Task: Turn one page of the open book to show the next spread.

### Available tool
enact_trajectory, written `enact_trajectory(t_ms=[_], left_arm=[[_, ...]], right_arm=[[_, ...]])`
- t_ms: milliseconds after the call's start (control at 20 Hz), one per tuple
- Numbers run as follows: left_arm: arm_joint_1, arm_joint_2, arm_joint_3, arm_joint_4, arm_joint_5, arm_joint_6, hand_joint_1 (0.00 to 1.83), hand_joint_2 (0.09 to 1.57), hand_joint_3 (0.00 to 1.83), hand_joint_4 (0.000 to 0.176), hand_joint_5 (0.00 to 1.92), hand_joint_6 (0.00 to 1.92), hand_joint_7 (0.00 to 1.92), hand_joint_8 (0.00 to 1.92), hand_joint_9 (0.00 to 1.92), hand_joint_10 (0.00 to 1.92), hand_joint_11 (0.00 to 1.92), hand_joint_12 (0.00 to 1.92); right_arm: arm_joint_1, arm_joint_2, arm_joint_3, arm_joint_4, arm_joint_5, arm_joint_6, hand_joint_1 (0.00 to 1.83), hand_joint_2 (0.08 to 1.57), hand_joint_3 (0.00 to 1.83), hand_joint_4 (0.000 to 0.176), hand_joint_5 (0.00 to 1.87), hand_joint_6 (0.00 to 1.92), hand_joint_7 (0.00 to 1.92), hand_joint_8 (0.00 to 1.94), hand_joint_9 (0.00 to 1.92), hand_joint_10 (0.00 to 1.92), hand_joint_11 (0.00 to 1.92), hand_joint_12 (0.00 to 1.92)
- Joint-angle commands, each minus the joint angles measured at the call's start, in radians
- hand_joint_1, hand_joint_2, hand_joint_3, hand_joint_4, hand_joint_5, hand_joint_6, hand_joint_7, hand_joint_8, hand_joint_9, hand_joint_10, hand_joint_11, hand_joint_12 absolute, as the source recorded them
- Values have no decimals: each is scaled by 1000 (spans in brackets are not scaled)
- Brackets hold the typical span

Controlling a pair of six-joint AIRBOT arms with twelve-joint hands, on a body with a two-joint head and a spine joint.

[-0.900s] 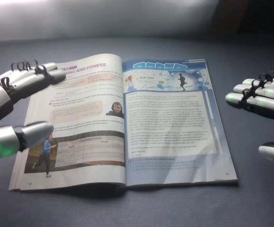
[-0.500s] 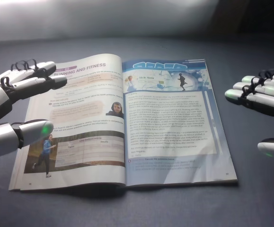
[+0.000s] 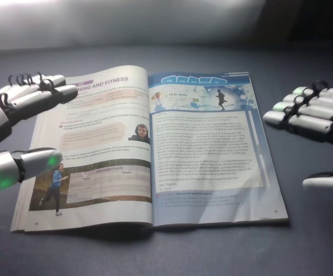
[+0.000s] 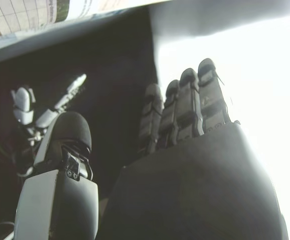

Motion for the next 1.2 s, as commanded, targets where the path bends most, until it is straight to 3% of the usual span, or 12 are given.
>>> enact_trajectory(t_ms=[0, 300, 350, 400, 650, 850, 1000, 1150], left_arm=[[-2, 12, 0, -24, -111, -1, 426, 1325, 0, 0, 135, 9, 5, 1, 0, 0, 0, 0], [9, 33, -8, -34, -108, 10, 393, 1324, 0, 0, 137, 7, 13, 2, 0, 0, 7, 3], [10, 33, -8, -34, -107, 10, 415, 1314, 8, 0, 162, 3, 26, 1, 0, 0, 1, 160], [11, 34, -8, -36, -108, 10, 421, 1313, 11, 0, 157, 0, 18, 0, 0, 0, 0, 193], [25, 37, -10, -52, -120, 11, 405, 1333, 2, 0, 136, 1, 2, 0, 0, 0, 0, 123], [30, 43, -13, -55, -120, 14, 390, 1334, 0, 0, 145, 5, 10, 4, 0, 0, 0, 246], [52, 50, -20, -73, -129, 17, 436, 1326, 0, 0, 138, 1, 2, 1, 0, 0, 0, 64], [69, 52, -25, -85, -134, 17, 437, 1323, 0, 0, 145, 4, 3, 2, 0, 0, 0, 1]], right_arm=[[19, -7, 7, -11, 55, 16, 187, 1287, 0, 0, 0, 0, 0, 0, 0, 0, 40, 23], [68, -82, 58, -168, -69, 124, 14, 1224, 0, 0, 0, 0, 0, 0, 0, 0, 0, 3], [70, -90, 62, -183, -81, 136, 4, 1219, 0, 0, 0, 0, 0, 0, 0, 0, 0, 0], [72, -97, 67, -202, -95, 149, 16, 1220, 0, 0, 0, 0, 0, 0, 0, 0, 0, 0], [74, -131, 87, -231, -131, 164, 10, 1203, 0, 0, 0, 0, 0, 0, 0, 0, 0, 0], [75, -161, 105, -255, -145, 182, 0, 1195, 0, 0, 0, 0, 0, 0, 0, 0, 0, 0], [86, -196, 130, -310, -145, 246, 0, 1169, 0, 0, 0, 0, 0, 0, 0, 0, 0, 0], [95, -229, 151, -334, -145, 277, 0, 1157, 0, 0, 0, 0, 0, 0, 0, 0, 0, 0]])
